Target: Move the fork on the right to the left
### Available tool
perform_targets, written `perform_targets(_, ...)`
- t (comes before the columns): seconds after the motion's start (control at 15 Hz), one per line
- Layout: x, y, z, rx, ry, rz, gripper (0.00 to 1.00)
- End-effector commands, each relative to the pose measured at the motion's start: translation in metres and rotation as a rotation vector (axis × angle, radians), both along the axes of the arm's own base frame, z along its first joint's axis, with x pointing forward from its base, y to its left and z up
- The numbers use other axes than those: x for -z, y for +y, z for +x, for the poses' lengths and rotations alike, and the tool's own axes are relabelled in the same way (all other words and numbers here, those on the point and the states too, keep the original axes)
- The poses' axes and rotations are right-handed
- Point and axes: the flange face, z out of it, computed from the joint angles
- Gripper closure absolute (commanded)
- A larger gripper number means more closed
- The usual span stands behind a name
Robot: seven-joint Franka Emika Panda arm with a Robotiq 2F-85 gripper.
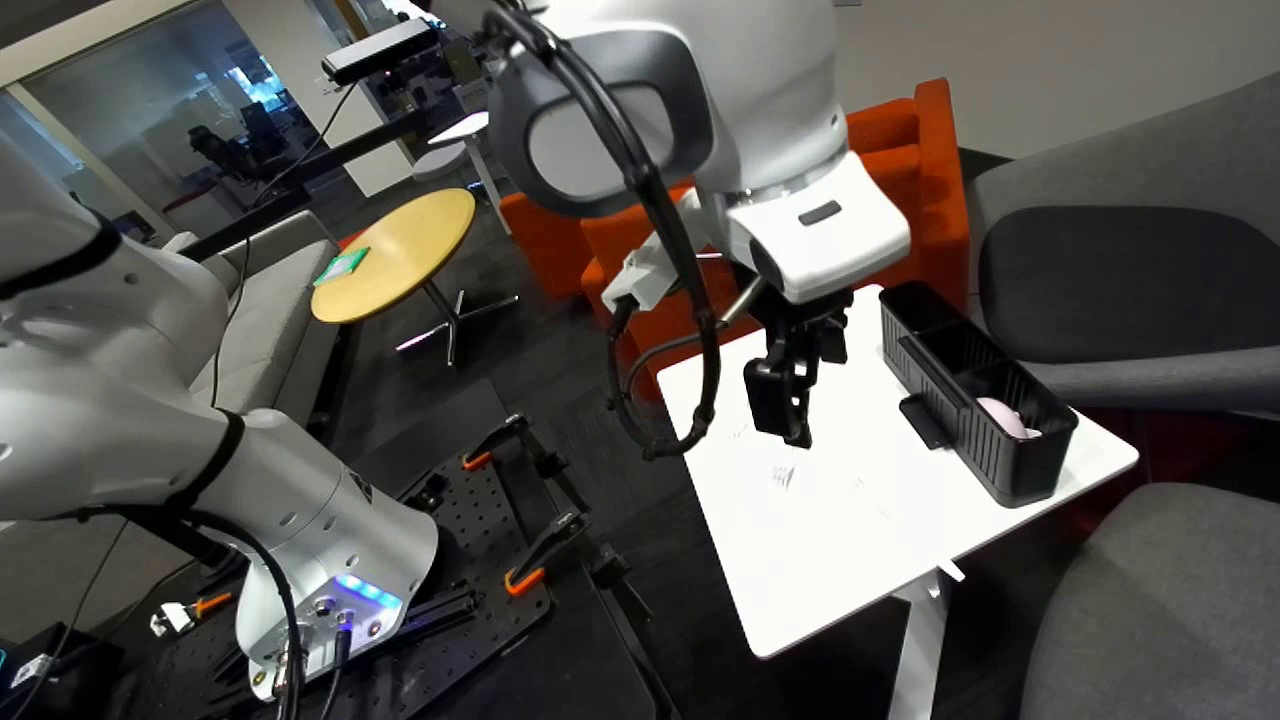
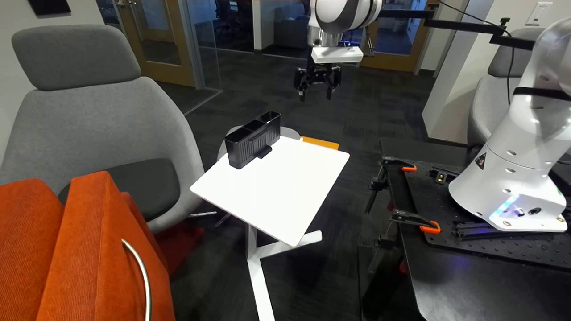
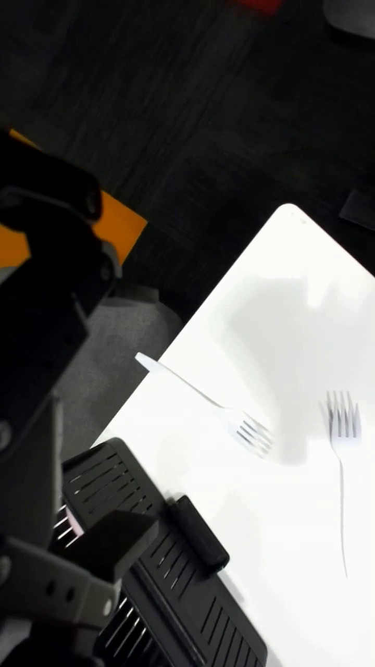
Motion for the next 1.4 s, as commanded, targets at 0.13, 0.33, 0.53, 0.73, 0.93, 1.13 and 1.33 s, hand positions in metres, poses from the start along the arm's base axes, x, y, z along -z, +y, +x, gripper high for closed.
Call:
perform_targets(0.13,0.072,-0.02,0.021,0.28,0.038,0.067,0.0)
perform_targets(0.33,0.103,-0.023,0.03,0.348,0.062,0.099,0.0)
perform_targets(0.53,0.127,-0.027,0.039,0.381,0.066,0.1,0.0)
perform_targets(0.73,0.146,-0.03,0.047,0.367,0.034,0.069,0.0)
perform_targets(0.93,0.165,-0.029,0.053,0.346,0.007,0.008,0.0)
perform_targets(1.13,0.182,-0.024,0.058,0.328,0.005,-0.019,0.0)
perform_targets(1.33,0.195,-0.019,0.062,0.313,0.007,-0.03,0.0)
